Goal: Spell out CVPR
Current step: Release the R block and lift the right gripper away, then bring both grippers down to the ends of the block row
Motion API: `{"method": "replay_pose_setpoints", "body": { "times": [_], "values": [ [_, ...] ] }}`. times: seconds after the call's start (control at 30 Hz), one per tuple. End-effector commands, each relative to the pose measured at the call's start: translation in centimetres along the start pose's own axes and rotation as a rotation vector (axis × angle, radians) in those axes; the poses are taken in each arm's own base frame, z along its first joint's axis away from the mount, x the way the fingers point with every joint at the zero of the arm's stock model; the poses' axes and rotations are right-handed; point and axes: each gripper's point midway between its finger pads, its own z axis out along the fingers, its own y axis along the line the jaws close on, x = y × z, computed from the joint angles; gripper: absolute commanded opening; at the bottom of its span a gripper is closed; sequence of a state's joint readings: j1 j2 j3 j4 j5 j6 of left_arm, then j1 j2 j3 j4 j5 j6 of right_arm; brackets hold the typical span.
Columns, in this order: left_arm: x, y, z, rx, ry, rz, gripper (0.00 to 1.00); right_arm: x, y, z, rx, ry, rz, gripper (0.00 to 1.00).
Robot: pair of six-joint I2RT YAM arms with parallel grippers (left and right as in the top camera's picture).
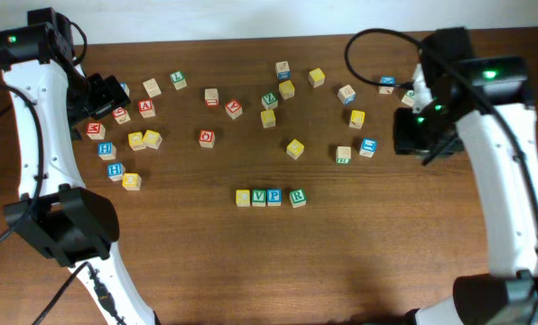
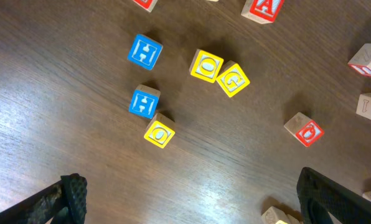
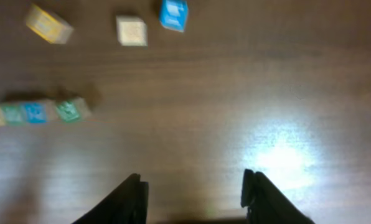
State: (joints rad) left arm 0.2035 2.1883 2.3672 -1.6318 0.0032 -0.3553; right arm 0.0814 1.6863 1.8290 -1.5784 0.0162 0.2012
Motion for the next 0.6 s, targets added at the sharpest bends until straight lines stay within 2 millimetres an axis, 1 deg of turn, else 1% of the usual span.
{"method": "replay_pose_setpoints", "body": {
  "times": [0.0, 0.03, 0.07, 0.1, 0.13, 0.17, 0.2, 0.23, 0.27, 0.3, 0.33, 0.37, 0.4, 0.43, 0.47, 0.5, 0.53, 0.57],
  "values": [
    [-0.2, -1.2, 0.1, 0.069, 0.004, 0.000, 0.99, 0.5, -0.6, 4.5, 0.030, 0.061, -0.001, 0.58],
    [0.9, -2.2, 0.0, 0.130, 0.057, -0.001, 0.99, 0.6, -0.6, 5.9, 0.029, 0.067, -0.001, 0.59],
    [1.4, -4.3, -0.5, 0.252, 0.092, -0.001, 0.99, 1.1, -0.6, 7.2, 0.029, 0.087, 0.006, 0.59],
    [2.3, -6.2, -1.0, 0.353, 0.133, 0.021, 0.99, 1.5, -0.1, 8.3, 0.003, 0.100, 0.049, 0.64],
    [3.0, -6.9, -1.1, 0.355, 0.141, 0.084, 0.99, 1.5, 0.8, 8.9, -0.048, 0.105, 0.062, 0.69],
    [4.7, -8.1, -1.1, 0.341, 0.161, 0.223, 0.99, 1.5, 2.1, 9.4, -0.125, 0.109, 0.065, 0.77],
    [5.6, -8.7, -0.8, 0.305, 0.161, 0.301, 0.96, 1.2, 2.6, 9.5, -0.153, 0.107, 0.065, 0.77],
    [6.5, -9.4, -0.2, 0.210, 0.146, 0.377, 0.88, 0.8, 3.1, 9.6, -0.176, 0.094, 0.064, 0.66],
    [7.6, -10.2, 0.4, 0.147, 0.150, 0.433, 0.84, 0.6, 3.3, 9.7, -0.191, 0.087, 0.063, 0.52],
    [9.4, -11.2, 1.3, 0.086, 0.174, 0.501, 0.84, 0.9, 3.5, 10.0, -0.199, 0.099, 0.064, 0.31],
    [10.4, -11.4, 2.0, 0.039, 0.189, 0.533, 0.76, 1.1, 3.5, 10.3, -0.200, 0.106, 0.065, 0.18],
    [11.1, -10.6, 3.2, -0.079, 0.195, 0.495, 0.68, 1.7, 3.6, 11.4, -0.201, 0.121, 0.061, 0.04],
    [11.8, -9.8, 4.4, -0.169, 0.203, 0.458, 0.54, 2.3, 4.0, 12.4, -0.206, 0.135, 0.051, 0.04],
    [12.4, -9.6, 5.2, -0.192, 0.222, 0.458, 0.39, 2.8, 4.4, 13.0, -0.216, 0.143, 0.041, 0.04],
    [13.1, -9.4, 6.1, -0.206, 0.246, 0.465, 0.26, 3.3, 5.2, 13.7, -0.238, 0.152, 0.030, 0.04],
    [13.8, -8.9, 7.5, -0.224, 0.277, 0.471, 0.11, 3.9, 6.8, 14.6, -0.286, 0.153, 0.002, 0.04],
    [14.9, -8.1, 9.3, -0.249, 0.319, 0.472, 0.00, 4.1, 7.8, 15.3, -0.290, 0.147, 0.012, 0.04],
    [16.2, -7.0, 10.7, -0.274, 0.373, 0.464, 0.00, 4.1, 9.2, 15.9, -0.299, 0.130, 0.024, 0.04]
  ]
}}
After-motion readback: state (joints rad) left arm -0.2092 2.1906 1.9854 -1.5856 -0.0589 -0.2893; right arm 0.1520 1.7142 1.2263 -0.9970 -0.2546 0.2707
